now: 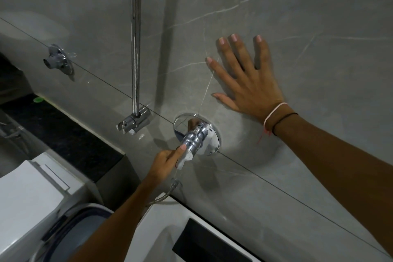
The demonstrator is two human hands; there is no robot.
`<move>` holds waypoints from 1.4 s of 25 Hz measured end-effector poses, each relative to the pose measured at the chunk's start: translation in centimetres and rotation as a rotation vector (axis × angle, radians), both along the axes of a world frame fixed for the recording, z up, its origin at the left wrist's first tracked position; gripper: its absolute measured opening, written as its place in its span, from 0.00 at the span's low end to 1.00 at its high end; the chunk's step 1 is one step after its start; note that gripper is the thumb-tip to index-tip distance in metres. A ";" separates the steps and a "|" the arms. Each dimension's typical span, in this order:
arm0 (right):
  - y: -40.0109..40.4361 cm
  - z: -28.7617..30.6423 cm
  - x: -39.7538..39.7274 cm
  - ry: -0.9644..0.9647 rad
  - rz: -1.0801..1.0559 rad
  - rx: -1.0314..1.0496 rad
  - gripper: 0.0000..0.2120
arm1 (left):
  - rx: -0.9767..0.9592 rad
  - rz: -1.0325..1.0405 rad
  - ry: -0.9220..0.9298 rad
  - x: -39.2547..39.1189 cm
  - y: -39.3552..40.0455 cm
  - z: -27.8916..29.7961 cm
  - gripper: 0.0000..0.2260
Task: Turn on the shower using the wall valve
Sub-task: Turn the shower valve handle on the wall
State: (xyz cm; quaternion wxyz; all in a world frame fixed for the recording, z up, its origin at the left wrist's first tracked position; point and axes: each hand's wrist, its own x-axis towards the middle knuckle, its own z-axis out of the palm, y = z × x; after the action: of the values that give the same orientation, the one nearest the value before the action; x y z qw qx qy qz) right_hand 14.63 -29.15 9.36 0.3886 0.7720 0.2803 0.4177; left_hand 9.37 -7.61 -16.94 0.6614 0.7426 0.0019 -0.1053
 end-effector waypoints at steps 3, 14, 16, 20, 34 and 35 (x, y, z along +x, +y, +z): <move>0.1 0.1 -0.1 -0.014 -0.009 -0.005 0.43 | 0.060 0.027 -0.016 0.4 0.0 0.7 0.30; 0.1 0.1 -0.2 -0.003 -0.024 -0.013 0.43 | 0.108 0.152 -0.056 -0.4 -0.6 3.0 0.29; 0.1 0.1 -0.2 -0.003 -0.023 -0.012 0.43 | 0.079 0.242 -0.170 -0.3 -0.9 4.5 0.22; 0.2 0.2 -0.2 0.005 -0.021 -0.008 0.43 | 0.208 0.184 -0.488 0.2 -2.5 7.7 0.17; 0.3 0.2 -0.4 0.001 -0.022 -0.008 0.43 | 0.936 0.062 -0.868 -0.1 -4.1 9.4 0.17; 0.3 0.3 -0.4 0.002 -0.023 -0.006 0.42 | 0.984 0.025 -0.935 -0.3 -4.0 9.3 0.21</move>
State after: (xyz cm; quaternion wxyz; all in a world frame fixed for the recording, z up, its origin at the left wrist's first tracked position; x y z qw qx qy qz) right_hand 14.23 -28.88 9.62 0.3955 0.7743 0.2732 0.4115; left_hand 9.10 -11.61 -7.63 0.1790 0.9244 -0.2282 0.2477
